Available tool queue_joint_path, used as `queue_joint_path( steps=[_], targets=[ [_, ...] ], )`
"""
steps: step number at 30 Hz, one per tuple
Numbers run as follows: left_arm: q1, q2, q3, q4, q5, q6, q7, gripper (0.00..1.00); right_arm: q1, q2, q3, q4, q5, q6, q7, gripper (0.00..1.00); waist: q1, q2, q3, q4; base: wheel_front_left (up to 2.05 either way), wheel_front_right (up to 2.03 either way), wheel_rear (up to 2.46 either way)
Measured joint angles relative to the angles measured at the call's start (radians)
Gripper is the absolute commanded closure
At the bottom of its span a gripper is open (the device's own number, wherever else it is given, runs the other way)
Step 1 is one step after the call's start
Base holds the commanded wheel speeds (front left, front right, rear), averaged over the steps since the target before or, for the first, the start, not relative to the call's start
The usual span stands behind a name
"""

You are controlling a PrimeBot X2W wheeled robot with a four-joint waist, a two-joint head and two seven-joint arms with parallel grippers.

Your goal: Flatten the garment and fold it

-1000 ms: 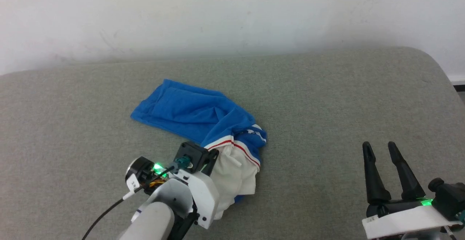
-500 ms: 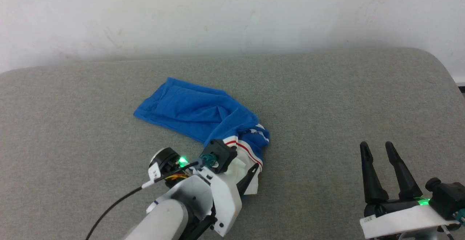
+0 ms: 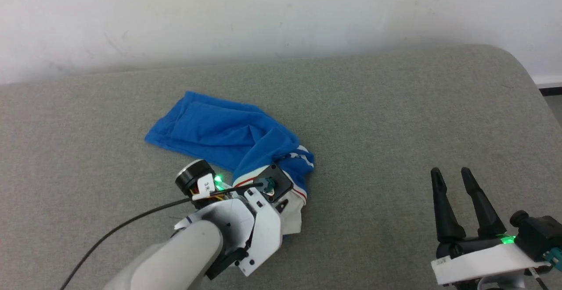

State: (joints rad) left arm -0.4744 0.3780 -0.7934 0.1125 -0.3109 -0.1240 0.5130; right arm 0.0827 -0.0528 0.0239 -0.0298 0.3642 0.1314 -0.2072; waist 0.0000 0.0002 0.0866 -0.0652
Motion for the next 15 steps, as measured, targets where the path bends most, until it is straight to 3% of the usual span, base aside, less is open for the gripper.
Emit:
queue_joint_path(
  steps=[1, 6, 10, 12, 15],
  targets=[
    [-0.012, 0.012, -0.019, 0.004, -0.004, 0.0, 0.004, 1.0, 0.0, 0.0, 0.0, 0.001, 0.002, 0.0, -0.001, 0.0, 0.0, 0.0, 0.002, -0.002, 0.0, 0.0, 0.0],
    [-0.06, 0.063, -0.081, 0.011, -0.028, 0.0, 0.003, 1.0, -0.007, 0.0, -0.002, 0.006, 0.006, 0.0, -0.008, 0.0, 0.0, 0.0, 0.011, -0.004, 0.0, 0.0, 0.0],
    [-0.068, 0.079, -0.047, -0.025, -0.055, 0.01, -0.066, 1.0, -0.015, 0.0, -0.005, 0.01, 0.007, 0.0, -0.012, 0.0, 0.0001, 0.0, 0.011, 0.0, 0.0, 0.0, 0.0],
    [-0.063, 0.085, 0.004, -0.071, -0.071, 0.058, -0.116, 1.0, -0.015, 0.0, -0.009, 0.014, 0.007, 0.0, -0.015, 0.0, 0.0001, 0.0, 0.008, 0.003, 0.0, 0.0, 0.0],
    [-0.009, 0.11, 0.114, -0.153, -0.11, 0.172, -0.177, 1.0, -0.014, 0.001, -0.013, 0.018, 0.007, 0.0, -0.017, 0.0, -0.0001, 0.0, 0.001, 0.009, 0.0, 0.0, 0.0]
  ],
)
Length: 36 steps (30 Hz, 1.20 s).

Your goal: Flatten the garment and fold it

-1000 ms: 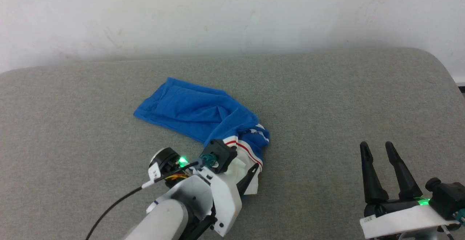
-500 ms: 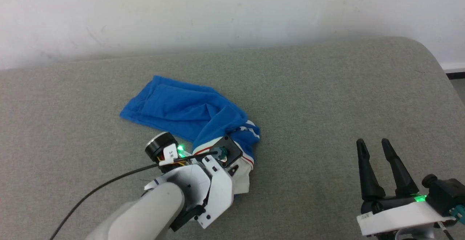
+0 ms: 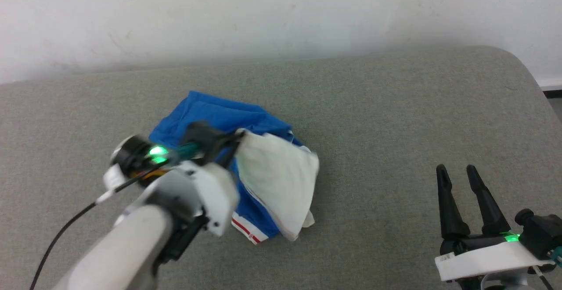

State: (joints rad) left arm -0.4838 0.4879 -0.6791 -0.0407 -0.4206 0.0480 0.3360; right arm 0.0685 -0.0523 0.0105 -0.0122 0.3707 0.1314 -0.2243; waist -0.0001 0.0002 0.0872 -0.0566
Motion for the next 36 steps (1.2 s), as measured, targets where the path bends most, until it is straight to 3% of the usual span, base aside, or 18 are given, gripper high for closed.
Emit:
queue_joint_path(
  steps=[7, 10, 12, 18, 19, 20, 30, 33, 36],
  targets=[
    [0.326, 0.09, 0.235, -0.112, -0.123, 0.253, -0.096, 1.0, 0.012, 0.0, -0.006, -0.003, -0.001, 0.0, 0.002, 0.0, 0.0, 0.0, -0.008, 0.032, 0.0, 0.0, 0.0],
    [0.454, 0.104, 0.308, -0.116, -0.18, 0.319, -0.122, 1.0, 0.013, 0.0, -0.007, -0.009, -0.004, 0.0, 0.006, 0.0, 0.0, 0.0, -0.007, 0.051, 0.0, 0.0, 0.0],
    [0.524, 0.1, 0.343, -0.105, -0.217, 0.341, -0.145, 1.0, 0.013, 0.0, -0.005, -0.013, -0.008, 0.0, 0.013, 0.0, -0.0001, 0.0, -0.005, 0.063, 0.0, 0.0, 0.0],
    [0.632, 0.072, 0.424, 0.032, -0.291, 0.341, -0.244, 1.0, 0.012, 0.0, 0.003, -0.015, -0.011, 0.0, 0.023, 0.0, 0.0, 0.0, -0.003, 0.087, 0.0, 0.0, 0.0],
    [0.636, 0.067, 0.433, 0.06, -0.301, 0.341, -0.259, 0.71, 0.012, 0.0, 0.003, -0.015, -0.011, 0.0, 0.023, 0.0, 0.0, 0.0, -0.005, 0.088, 0.0, 0.0, 0.0],
    [0.639, 0.061, 0.443, 0.087, -0.307, 0.34, -0.275, 0.0, 0.013, 0.0, 0.004, -0.015, -0.011, 0.0, 0.025, 0.0, 0.0, -0.0001, -0.008, 0.088, 0.0, 0.0, 0.0],
    [0.592, -0.02, 0.477, 0.094, -0.271, 0.286, -0.546, 0.0, 0.022, 0.0, 0.006, -0.016, -0.017, 0.0, 0.048, 0.0, 0.0, 0.0, -0.04, 0.087, 0.0, 0.0, 0.0],
    [0.584, -0.032, 0.445, 0.089, -0.251, 0.261, -0.552, 0.0, 0.024, 0.0, 0.009, -0.018, -0.018, 0.0, 0.056, 0.0, 0.0, 0.0, -0.048, 0.085, 0.0, 0.0, 0.0],
    [0.584, -0.032, 0.38, 0.093, -0.254, 0.236, -0.458, 0.0, 0.025, 0.0, 0.009, -0.021, -0.018, 0.0, 0.057, 0.0, 0.0001, -0.0001, -0.054, 0.082, 0.0, 0.0, 0.0]
  ],
)
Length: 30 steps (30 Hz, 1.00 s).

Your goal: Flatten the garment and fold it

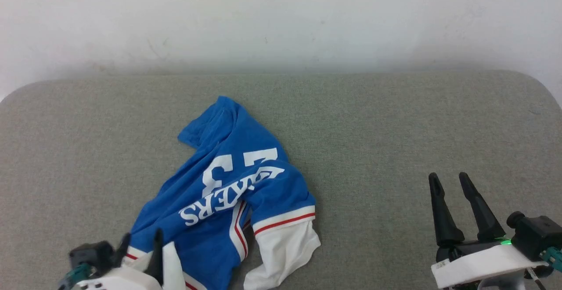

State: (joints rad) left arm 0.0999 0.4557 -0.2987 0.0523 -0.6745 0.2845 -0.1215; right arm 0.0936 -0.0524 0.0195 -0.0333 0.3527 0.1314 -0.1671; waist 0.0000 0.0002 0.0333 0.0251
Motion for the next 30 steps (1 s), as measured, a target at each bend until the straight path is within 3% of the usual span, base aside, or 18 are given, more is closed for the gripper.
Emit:
queue_joint_path(
  steps=[8, 17, 19, 21, 26, 30],
  targets=[
    [-0.028, 0.062, -0.123, -0.017, -0.008, -0.036, 0.298, 0.0, 0.014, 0.0, 0.005, -0.001, 0.0, 0.0, 0.007, 0.0, 0.0, 0.0, -0.003, -0.007, 0.0, 0.0, 0.0],
    [-0.097, 0.062, -0.152, 0.104, -0.026, -0.046, 0.39, 0.02, 0.009, 0.0, 0.022, 0.009, 0.002, 0.0, 0.002, 0.0, 0.0, 0.0, 0.018, -0.028, 0.0, 0.0, 0.0],
    [-0.1, 0.058, -0.141, 0.107, -0.03, -0.046, 0.37, 0.63, 0.009, 0.0, 0.017, 0.012, 0.002, 0.0, -0.002, 0.0, 0.0, -0.0001, 0.02, -0.035, 0.0, 0.0, 0.0],
    [-0.1, 0.058, -0.13, 0.104, -0.03, -0.044, 0.349, 1.0, 0.01, 0.0, 0.013, 0.015, 0.004, 0.0, -0.004, 0.0, 0.0001, -0.0001, 0.021, -0.036, 0.0, 0.0, 0.0],
    [-0.077, 0.064, -0.092, 0.054, -0.03, -0.005, 0.305, 1.0, 0.011, 0.0, 0.007, 0.02, 0.008, 0.0, -0.008, 0.0, 0.0, -0.0001, 0.016, -0.02, 0.0, 0.0, 0.0],
    [-0.024, 0.085, -0.018, -0.004, -0.03, 0.071, 0.253, 1.0, 0.011, 0.0, 0.008, 0.019, 0.008, 0.0, -0.01, 0.0, 0.0, 0.0, 0.013, 0.003, 0.0, 0.0, 0.0]
  ],
)
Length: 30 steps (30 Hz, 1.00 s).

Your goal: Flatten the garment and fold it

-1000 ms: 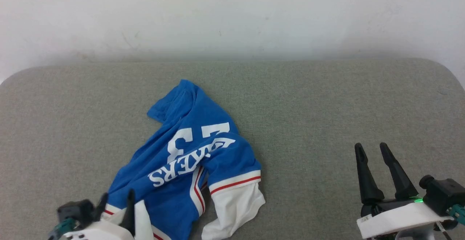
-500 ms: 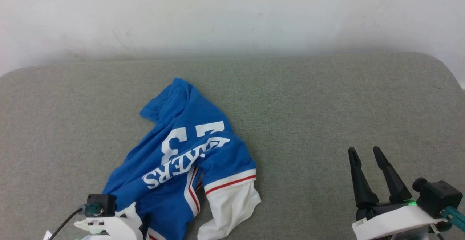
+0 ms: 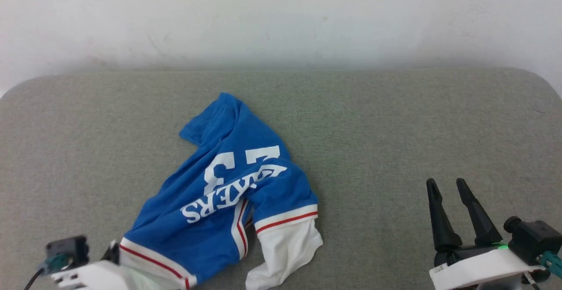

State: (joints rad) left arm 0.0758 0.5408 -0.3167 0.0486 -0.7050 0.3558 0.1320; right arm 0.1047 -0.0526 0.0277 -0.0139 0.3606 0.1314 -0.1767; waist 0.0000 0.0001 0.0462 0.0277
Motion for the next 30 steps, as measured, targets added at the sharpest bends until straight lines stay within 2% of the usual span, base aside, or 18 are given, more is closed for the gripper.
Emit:
queue_joint_path(
  steps=[3, 6, 12, 14, 20, 25, 30],
  targets=[
    [0.078, 0.02, 0.042, -0.037, -0.013, 0.061, 0.003, 1.0, 0.0, 0.0, -0.002, -0.001, 0.0, 0.0, 0.0, 0.0, 0.0, 0.0, -0.002, 0.019, 0.0, 0.0, 0.0],
    [0.156, 0.035, 0.067, -0.044, -0.044, 0.091, 0.027, 1.0, 0.001, 0.0, -0.001, -0.002, 0.0, 0.0, 0.0, 0.0, 0.0, 0.0, 0.0, 0.037, 0.0, 0.0, 0.0],
    [0.233, 0.011, 0.073, -0.004, -0.119, 0.101, 0.083, 1.0, 0.0, 0.0, 0.009, 0.0, 0.0, 0.0, 0.009, 0.0, 0.0, 0.0, 0.01, 0.056, 0.0, 0.0, 0.0],
    [0.239, -0.008, 0.064, 0.014, -0.132, 0.095, 0.091, 0.0, -0.001, 0.0, 0.011, 0.001, 0.0, 0.0, 0.009, 0.0, -0.0001, 0.0, 0.011, 0.056, 0.0, 0.0, 0.0],
    [0.193, -0.044, 0.105, 0.026, -0.084, 0.082, -0.109, 0.0, -0.001, 0.0, 0.01, 0.004, -0.002, 0.0, 0.014, 0.0, -0.0001, 0.0, 0.007, 0.049, 0.0, 0.0, 0.0],
    [0.128, -0.051, 0.109, 0.02, -0.023, 0.019, -0.276, 0.0, 0.0, 0.0, 0.011, 0.01, -0.004, 0.0, 0.021, 0.0, 0.0, 0.0, -0.007, 0.041, 0.0, 0.0, 0.0],
    [0.078, -0.081, 0.07, 0.02, 0.035, -0.039, -0.359, 0.0, 0.001, 0.0, 0.013, 0.017, -0.008, 0.0, 0.034, 0.0, 0.0, 0.0, -0.023, 0.027, 0.0, 0.0, 0.0]
  ],
)
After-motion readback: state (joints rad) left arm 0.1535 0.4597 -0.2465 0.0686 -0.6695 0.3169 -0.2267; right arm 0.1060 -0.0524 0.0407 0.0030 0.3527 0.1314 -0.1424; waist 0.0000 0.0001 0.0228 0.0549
